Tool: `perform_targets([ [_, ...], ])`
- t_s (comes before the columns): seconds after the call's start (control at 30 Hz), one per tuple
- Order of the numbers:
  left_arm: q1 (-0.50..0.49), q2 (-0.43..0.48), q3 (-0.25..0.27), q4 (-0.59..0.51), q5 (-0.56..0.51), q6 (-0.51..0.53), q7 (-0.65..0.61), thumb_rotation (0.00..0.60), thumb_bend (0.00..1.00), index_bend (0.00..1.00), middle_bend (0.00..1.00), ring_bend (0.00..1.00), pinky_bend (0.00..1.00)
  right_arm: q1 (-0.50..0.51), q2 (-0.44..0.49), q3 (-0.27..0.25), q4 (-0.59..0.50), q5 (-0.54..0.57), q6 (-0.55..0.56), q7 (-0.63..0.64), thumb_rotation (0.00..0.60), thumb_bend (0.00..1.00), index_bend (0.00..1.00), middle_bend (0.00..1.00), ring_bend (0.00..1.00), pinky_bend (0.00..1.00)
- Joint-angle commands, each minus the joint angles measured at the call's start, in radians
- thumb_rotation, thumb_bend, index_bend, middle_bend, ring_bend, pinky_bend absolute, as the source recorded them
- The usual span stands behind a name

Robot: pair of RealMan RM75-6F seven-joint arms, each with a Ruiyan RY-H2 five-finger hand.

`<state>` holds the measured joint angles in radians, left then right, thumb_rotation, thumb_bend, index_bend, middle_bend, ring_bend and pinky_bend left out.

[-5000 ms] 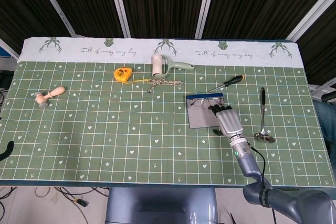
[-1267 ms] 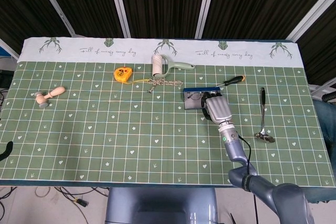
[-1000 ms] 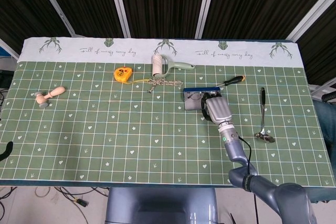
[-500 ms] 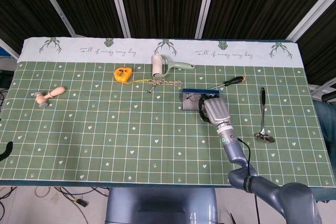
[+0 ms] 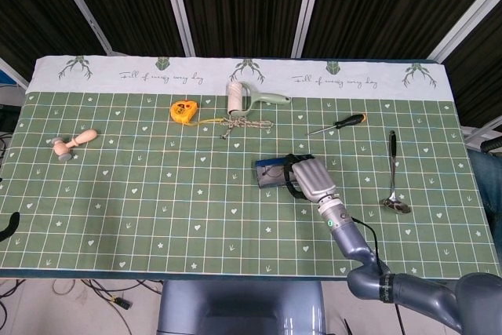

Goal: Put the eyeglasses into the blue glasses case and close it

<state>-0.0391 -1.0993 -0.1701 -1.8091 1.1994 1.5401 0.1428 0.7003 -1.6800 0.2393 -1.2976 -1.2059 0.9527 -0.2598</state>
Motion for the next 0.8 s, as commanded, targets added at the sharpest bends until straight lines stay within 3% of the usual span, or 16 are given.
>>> perform_targets([
  [0.03, 0.0, 0.0, 0.0, 0.0, -0.001, -0.001, 0.0, 0.6, 0.29, 0.24, 0.0, 0.0, 0.0, 0.017, 0.03, 0.013, -0.054, 0.049, -0.029, -0.069, 0.6, 0.53, 0.72, 0.28, 0.37, 0.34],
  [0.5, 0.0, 0.003, 0.0, -0.001, -0.003, -0.005, -0.006, 0.6, 0.29, 0.24, 0.0, 0.0, 0.0, 0.108, 0.035, 0.059, -0.088, 0.204, -0.099, -0.182, 0.6, 0.53, 0.73, 0.28, 0.36, 0.34],
  [0.8, 0.001, 0.004, 0.001, -0.002, -0.001, -0.004, -0.007, 0.6, 0.29, 0.24, 0.0, 0.0, 0.0, 0.174, 0.006, 0.084, -0.041, 0.286, -0.112, -0.233, 0.6, 0.53, 0.74, 0.27, 0.36, 0.34],
])
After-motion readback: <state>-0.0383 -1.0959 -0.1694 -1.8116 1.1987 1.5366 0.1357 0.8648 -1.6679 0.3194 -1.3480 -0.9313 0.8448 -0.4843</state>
